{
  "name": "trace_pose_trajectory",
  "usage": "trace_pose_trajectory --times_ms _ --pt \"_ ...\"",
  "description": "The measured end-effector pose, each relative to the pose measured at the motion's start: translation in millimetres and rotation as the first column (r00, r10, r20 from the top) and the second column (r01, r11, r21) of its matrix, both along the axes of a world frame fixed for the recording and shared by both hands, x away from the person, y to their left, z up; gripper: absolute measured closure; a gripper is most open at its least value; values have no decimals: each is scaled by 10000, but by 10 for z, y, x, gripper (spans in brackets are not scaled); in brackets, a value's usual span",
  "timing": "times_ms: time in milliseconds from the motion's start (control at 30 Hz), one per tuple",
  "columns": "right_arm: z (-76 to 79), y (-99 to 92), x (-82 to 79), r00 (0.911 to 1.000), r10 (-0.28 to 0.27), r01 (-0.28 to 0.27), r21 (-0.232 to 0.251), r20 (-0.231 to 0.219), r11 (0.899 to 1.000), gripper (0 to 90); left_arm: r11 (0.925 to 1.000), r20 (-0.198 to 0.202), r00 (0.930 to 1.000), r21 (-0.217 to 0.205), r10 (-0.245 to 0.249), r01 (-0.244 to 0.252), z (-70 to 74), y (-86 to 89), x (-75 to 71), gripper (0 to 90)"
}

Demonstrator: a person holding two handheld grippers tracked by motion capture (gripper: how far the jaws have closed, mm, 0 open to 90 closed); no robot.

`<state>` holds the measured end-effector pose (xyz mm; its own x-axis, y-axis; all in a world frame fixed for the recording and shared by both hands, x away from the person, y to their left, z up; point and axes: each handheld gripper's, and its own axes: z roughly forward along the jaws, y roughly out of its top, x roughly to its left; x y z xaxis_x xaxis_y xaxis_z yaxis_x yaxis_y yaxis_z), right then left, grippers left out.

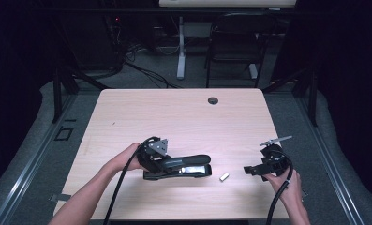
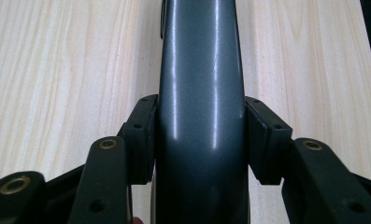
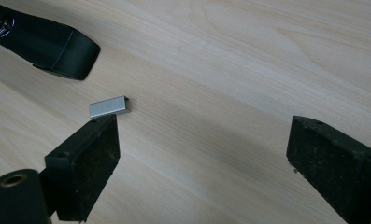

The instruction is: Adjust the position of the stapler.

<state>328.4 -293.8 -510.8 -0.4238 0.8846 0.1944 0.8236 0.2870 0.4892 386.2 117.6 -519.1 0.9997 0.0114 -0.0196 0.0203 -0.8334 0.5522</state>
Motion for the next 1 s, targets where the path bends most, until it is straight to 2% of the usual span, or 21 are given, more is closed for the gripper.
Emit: trace_pose_trajectory --times_ms 200,400,433,467,500,667,733,1000 --pt "-6 10 11 10000 55 -55 -38 -74 10000 95 10000 71 10000 -30 14 -14 -4 -7 -8 518" --pt "-9 18 21 9998 154 -155 -66 -105 9999 95 9998 -83 9998 2 -181 181 2 -46 3 518" --pt "-9 19 22 9998 170 -170 -70 -102 9998 95 9999 65 9999 -33 -103 103 -4 -56 -3 518" --pt "-9 21 22 9998 170 -170 -57 -98 9998 95 9998 -49 9998 10 -194 194 2 -64 3 518" --pt "-9 21 22 9998 175 -175 -54 -93 9998 95 9999 84 9999 -101 -75 76 -9 -77 -6 518" --pt "-12 29 21 9999 170 -170 -17 -28 9999 96 9997 -43 9997 26 -246 246 3 -124 11 518" --pt "-11 31 20 9998 178 -178 1 -28 9998 96 9999 82 9998 -25 -165 165 -4 -144 8 517" --pt "-6 37 18 9998 214 -214 -65 -4 9997 97 9997 -48 9997 -6 -235 235 -3 -187 35 517"
